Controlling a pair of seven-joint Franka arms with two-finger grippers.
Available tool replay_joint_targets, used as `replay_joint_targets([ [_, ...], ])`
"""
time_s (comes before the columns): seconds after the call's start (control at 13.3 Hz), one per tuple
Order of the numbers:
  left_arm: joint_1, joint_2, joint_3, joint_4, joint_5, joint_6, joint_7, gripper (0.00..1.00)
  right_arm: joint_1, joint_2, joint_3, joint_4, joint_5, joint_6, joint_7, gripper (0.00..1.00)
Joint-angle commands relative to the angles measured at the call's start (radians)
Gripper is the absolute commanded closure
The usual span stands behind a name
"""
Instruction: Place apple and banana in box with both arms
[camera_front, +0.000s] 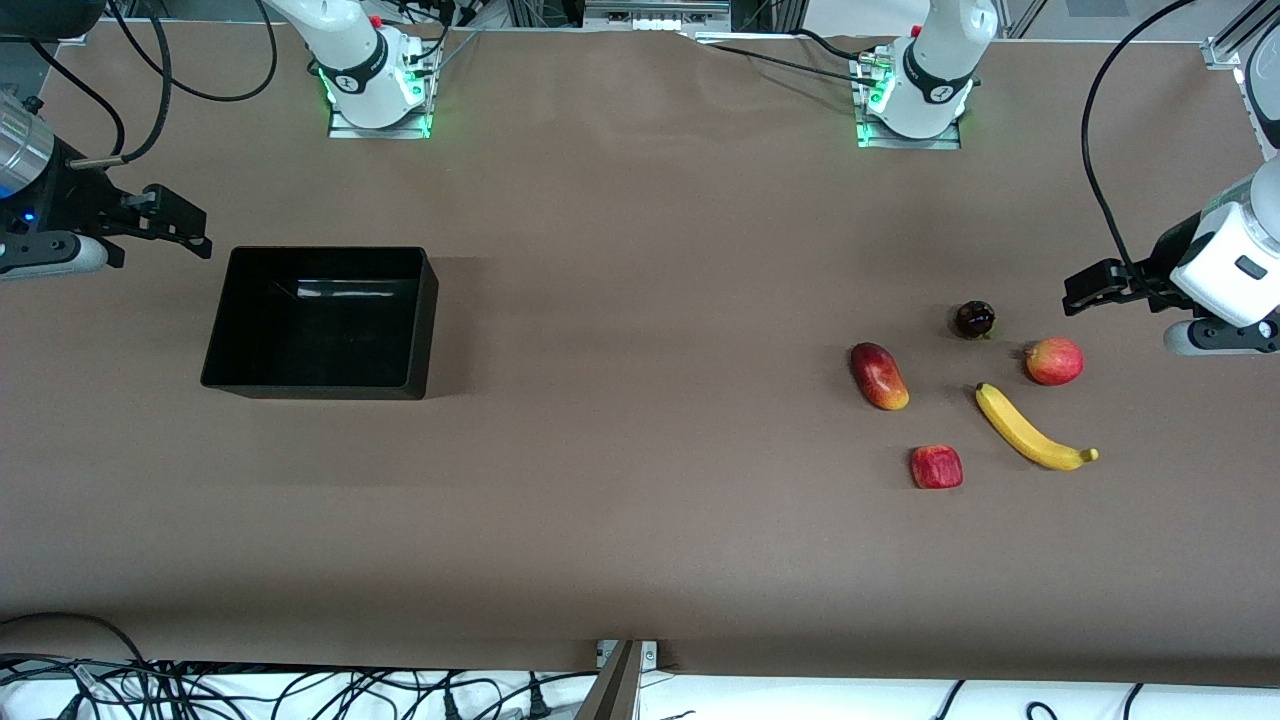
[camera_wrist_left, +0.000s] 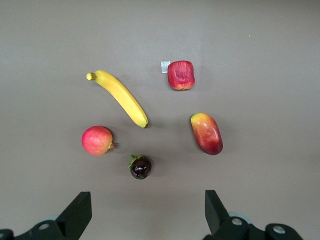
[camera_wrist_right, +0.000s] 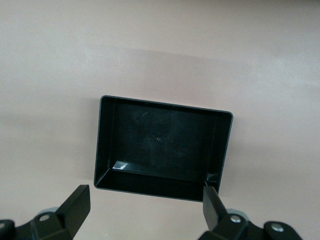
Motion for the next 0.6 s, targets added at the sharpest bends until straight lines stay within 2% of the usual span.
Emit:
replay_joint_targets([
  [0.0, -0.01, 0.019, 0.004, 0.034, 0.001, -0.02, -0.007, 0.0, -0.003, -0.01, 0.005, -0.01, -0.012, 0.013, 0.024, 0.0],
  [0.45, -0.013, 0.019, 0.004, 0.035, -0.001, -0.02, -0.009, 0.0, -0.006, -0.002, 0.002, 0.004, -0.003, 0.026, 0.041, 0.0],
  [0.53, -0.013, 0.019, 0.004, 0.035, -0.001, -0.021, -0.01, 0.0, -0.009, 0.025, 0.002, 0.004, -0.001, 0.041, 0.027, 0.0],
])
